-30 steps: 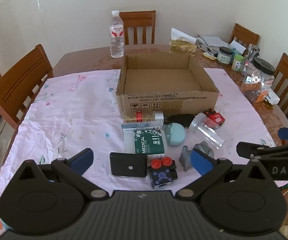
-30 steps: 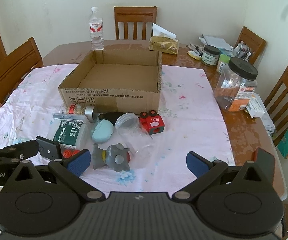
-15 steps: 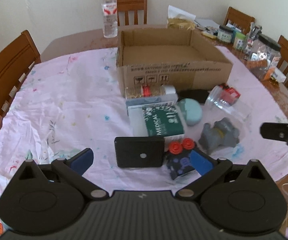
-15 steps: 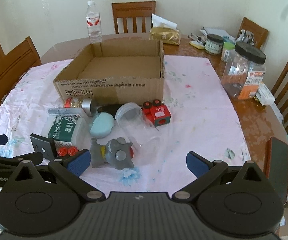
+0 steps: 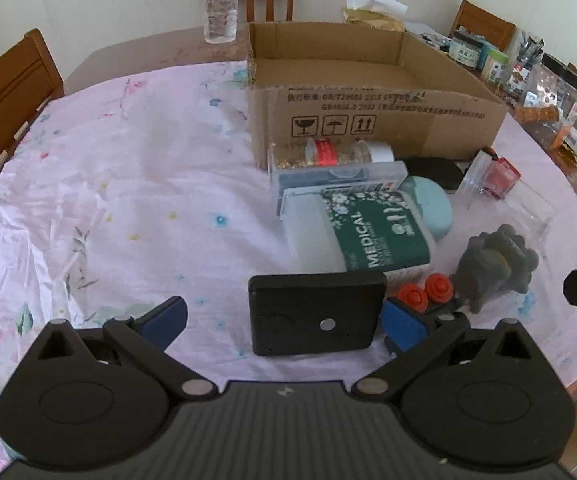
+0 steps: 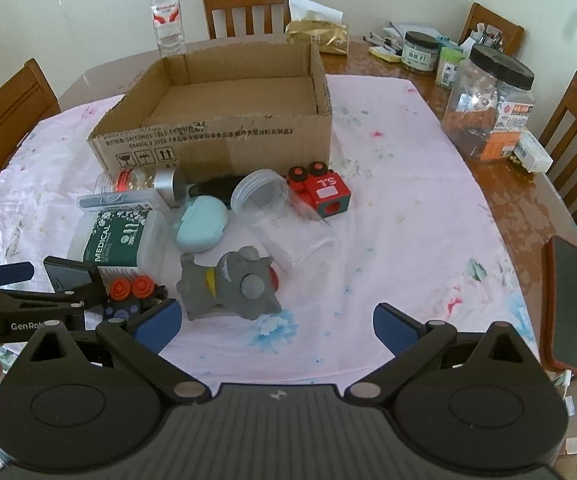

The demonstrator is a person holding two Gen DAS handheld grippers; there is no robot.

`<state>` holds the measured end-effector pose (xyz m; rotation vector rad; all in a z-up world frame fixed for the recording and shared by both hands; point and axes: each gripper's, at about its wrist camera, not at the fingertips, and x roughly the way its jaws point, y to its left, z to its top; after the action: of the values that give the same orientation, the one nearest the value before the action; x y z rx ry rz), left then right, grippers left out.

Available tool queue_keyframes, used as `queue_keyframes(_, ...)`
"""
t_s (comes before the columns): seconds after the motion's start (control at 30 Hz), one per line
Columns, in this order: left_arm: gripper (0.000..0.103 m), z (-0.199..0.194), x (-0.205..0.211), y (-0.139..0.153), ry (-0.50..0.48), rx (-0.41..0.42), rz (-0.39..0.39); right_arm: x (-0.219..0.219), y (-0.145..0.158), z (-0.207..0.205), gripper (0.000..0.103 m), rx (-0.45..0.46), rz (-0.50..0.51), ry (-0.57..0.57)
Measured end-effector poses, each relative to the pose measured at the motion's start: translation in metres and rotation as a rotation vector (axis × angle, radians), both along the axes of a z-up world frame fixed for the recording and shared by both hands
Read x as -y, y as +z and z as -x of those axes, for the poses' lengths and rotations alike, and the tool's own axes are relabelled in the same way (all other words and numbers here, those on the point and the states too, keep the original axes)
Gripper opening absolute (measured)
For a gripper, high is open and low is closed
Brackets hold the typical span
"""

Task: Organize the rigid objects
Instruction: 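Close the left gripper on the black square case while the right gripper grasps the grey toy dog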

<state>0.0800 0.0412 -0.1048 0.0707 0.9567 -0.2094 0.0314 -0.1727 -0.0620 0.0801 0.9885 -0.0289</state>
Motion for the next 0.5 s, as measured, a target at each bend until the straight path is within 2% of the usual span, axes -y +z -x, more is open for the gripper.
queue_keyframes(0.3,0.103,-0.009,-0.033,-0.012,0.051,-0.031,-0.060,-0.014,-0.013,-0.011,0.103,-0.019,0.006,0.030)
queue_keyframes(0.5,0.102,-0.009,-0.041,-0.020,0.056,-0.047,-0.044,-0.008,-0.036,-0.013,0.103,-0.044,-0.015,0.045)
